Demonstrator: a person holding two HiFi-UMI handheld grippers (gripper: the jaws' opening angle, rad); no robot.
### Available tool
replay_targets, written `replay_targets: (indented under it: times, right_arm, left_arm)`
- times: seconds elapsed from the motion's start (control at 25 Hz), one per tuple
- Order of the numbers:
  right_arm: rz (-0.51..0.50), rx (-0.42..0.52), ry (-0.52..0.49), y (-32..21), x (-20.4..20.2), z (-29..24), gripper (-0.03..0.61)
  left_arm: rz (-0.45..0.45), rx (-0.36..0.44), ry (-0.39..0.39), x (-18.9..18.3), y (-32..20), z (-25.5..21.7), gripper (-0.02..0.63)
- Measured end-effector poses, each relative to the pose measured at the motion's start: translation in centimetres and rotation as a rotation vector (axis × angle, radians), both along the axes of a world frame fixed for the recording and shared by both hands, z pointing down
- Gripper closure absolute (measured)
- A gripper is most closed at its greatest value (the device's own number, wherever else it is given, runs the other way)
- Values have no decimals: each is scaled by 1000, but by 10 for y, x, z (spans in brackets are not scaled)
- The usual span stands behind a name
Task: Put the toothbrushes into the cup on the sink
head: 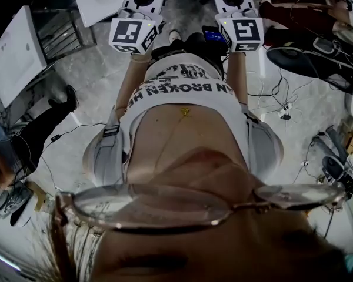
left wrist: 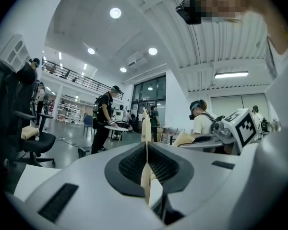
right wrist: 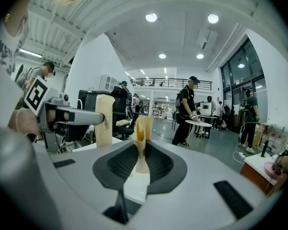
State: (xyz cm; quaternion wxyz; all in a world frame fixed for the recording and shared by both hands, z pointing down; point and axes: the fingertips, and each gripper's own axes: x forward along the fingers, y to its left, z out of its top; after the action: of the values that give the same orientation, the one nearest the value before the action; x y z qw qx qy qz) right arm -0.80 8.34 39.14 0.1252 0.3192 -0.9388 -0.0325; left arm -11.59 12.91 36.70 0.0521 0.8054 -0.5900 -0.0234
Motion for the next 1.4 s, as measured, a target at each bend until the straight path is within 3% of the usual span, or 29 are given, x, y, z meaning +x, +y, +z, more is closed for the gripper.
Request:
replay_targets:
  times: [0.48, 0.92, 1.4]
  right_arm:
    - [-28, -2, 8, -37, -27, -1, 518]
    - [-108, -8, -6, -139, -49, -15, 518]
    - [-180, -27, -17, -218, -45, -9, 518]
  left_arm:
    - [0, 12, 30, -21, -37, -7, 592]
    - [-65, 3, 23, -33, -134, -16, 592]
    - [-112, -21, 17, -19, -216, -9, 592]
